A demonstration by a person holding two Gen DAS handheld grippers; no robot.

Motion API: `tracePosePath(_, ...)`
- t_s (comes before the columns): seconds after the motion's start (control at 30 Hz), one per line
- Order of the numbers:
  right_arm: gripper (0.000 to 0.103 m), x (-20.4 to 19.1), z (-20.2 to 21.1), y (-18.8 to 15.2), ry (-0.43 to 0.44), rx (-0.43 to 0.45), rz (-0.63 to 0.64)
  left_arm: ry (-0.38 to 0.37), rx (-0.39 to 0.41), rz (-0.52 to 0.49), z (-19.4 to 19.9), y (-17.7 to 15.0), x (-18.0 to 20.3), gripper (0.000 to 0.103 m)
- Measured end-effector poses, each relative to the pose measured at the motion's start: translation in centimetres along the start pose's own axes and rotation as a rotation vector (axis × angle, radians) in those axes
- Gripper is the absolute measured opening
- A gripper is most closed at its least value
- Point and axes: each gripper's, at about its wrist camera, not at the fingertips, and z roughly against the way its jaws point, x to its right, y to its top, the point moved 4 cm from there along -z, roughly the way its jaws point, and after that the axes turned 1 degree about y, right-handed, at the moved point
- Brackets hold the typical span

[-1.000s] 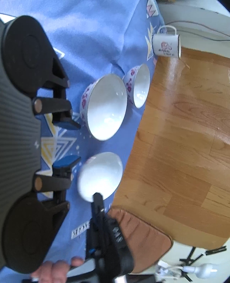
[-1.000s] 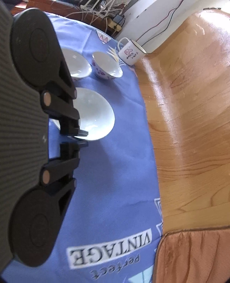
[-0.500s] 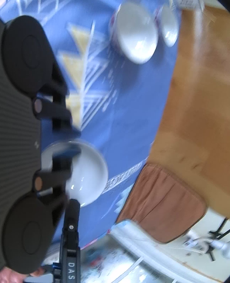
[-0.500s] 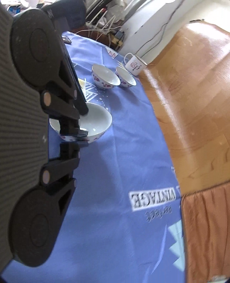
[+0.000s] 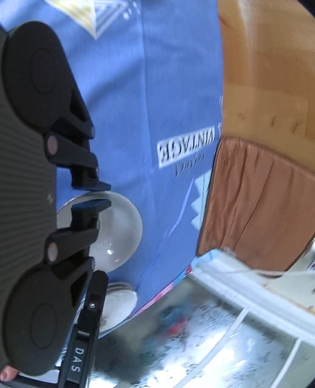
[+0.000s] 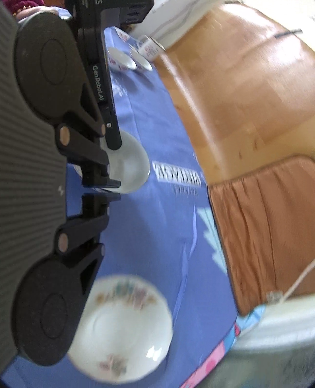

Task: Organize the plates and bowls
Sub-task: 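Carry the bowl with both grippers toward the window, set it down, open, then grip a second white bowl rim with both grippers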

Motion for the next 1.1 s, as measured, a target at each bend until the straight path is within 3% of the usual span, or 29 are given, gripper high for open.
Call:
tracePosePath(0.23,0.010,1.9,-0.1,-0.3,-0.044,0.027,-0.014,0.020,-0.031,-0.042,-1.6,-0.5,1.8,0.013)
tracePosePath(0.33,0.018,1.4,0.3,-0.1,-0.070,0.074,0.015,0.036,0.015,-0.052,-0.1,-0.2,1.5,0.022)
tracePosePath(0.57,0.019,-0.7,1.2,0.9,-0.045,0.177,0.081,0.115,0.132,-0.021,4.6,-0.4,-2.2,0.023)
tracePosePath(0.8,0.019,-6.0,-1.7,0.0,0.081,0.091,0.188,0.253,0.169,0.058,9.5,-2.9,-9.4,0.022)
tracePosePath(1.1,0.019,-14.5,-7.0,-1.3,0.253,-0.107,0.286,0.393,0.278,0.331,17.0,-3.4,-20.7,0.023)
